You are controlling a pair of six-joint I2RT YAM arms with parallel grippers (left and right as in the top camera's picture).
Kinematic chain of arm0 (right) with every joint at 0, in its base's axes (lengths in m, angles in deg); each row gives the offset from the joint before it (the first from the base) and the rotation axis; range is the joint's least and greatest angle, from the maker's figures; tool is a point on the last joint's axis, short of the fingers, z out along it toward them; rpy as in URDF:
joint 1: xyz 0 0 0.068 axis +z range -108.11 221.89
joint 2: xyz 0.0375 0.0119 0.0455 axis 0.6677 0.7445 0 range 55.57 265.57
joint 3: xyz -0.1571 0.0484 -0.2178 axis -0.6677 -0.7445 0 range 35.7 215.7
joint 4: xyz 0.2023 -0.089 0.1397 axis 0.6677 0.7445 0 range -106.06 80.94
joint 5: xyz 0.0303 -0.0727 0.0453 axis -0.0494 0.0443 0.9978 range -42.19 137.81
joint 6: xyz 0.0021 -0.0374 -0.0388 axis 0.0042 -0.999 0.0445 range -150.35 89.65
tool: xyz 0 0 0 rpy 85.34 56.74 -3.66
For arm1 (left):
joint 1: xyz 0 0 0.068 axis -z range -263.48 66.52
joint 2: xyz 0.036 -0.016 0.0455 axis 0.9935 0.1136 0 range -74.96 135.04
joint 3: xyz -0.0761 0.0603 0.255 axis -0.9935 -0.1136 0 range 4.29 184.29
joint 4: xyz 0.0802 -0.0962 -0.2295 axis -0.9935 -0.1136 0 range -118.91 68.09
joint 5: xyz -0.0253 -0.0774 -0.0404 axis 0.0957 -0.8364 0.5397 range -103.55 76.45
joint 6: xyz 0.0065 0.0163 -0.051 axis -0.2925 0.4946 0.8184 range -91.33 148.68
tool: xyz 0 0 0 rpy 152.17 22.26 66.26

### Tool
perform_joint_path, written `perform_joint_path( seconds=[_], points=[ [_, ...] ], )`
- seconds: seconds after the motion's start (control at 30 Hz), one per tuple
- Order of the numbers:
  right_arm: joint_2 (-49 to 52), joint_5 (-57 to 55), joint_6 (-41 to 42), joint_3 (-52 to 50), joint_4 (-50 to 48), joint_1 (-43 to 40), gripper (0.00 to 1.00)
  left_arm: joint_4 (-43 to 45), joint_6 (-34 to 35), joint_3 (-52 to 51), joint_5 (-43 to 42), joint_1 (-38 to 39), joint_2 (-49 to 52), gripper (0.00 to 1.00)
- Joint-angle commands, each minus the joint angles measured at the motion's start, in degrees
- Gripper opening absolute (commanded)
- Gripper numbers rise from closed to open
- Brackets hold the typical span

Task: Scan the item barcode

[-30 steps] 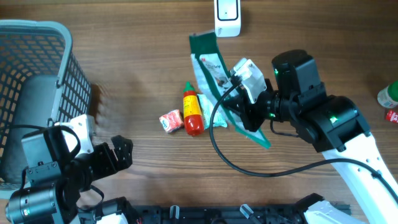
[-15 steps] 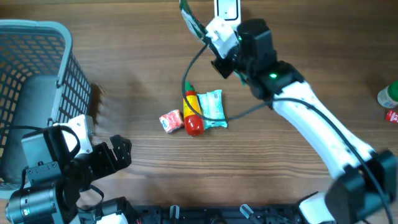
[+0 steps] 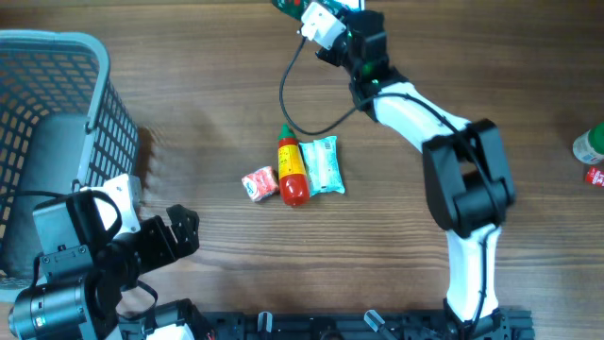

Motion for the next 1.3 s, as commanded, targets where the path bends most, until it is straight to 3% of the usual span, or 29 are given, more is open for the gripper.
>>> perform_joint_path(
  seconds=[0.0,0.2,0.43,0.57,0.67,0.77,0.87,1.27],
  points=[
    [2.49,0.52,-3.34,4.94,-0.37,-0.04,0.04,0.13,0.50,-0.07,0.17,-0.07,-0.11,1.00],
    [2.27,2.82,-1.01,4.94,3.21,-0.20,0.04,0.13,0.50,-0.07,0.17,-0.07,-0.11,1.00],
    [-7.06,-8.35,2.21,4.94,11.58,-4.79,0.04,0.13,0.50,-0.07,0.17,-0.07,-0.11,1.00],
    [-9.40,-18.21,3.65,4.94,19.89,-13.79,0.04,0.13,0.50,-0.07,0.17,-0.07,-0.11,1.00],
    [-8.83,-14.36,4.50,4.85,27.32,-22.34,0.04,0.15,0.52,-0.07,0.17,-0.07,-0.11,1.00],
    [-6.60,-8.83,14.62,4.44,30.77,-33.68,0.04,0.13,0.50,-0.07,0.17,-0.07,-0.11,1.00],
    [-3.72,-7.85,15.08,4.39,32.30,-41.68,0.04,0.13,0.52,-0.07,0.17,-0.07,-0.11,1.00],
    [-1.42,-11.23,22.69,4.37,34.42,-56.22,0.04,0.13,0.52,-0.07,0.17,-0.07,-0.11,1.00]
  ],
)
